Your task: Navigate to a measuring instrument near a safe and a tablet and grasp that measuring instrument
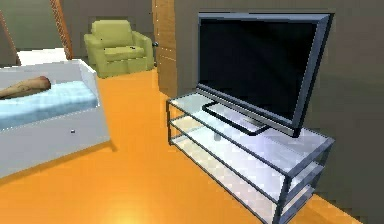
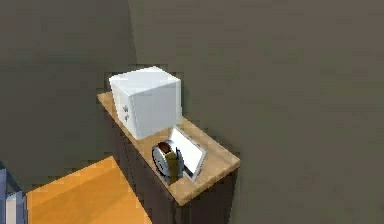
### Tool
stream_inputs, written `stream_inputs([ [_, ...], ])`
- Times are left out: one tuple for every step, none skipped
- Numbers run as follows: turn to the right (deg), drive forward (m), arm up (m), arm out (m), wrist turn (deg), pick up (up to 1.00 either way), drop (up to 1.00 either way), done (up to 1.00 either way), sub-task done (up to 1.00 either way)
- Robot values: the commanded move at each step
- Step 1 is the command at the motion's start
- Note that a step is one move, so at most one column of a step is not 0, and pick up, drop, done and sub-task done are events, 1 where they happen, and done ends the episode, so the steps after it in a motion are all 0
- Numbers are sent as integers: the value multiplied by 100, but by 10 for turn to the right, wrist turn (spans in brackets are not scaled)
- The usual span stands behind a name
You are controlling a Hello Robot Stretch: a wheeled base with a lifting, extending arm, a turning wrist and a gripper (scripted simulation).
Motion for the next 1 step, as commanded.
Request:
stream_inputs([
  [0, 0, 50, 0, 0, 0, 0, 0, 0],
])
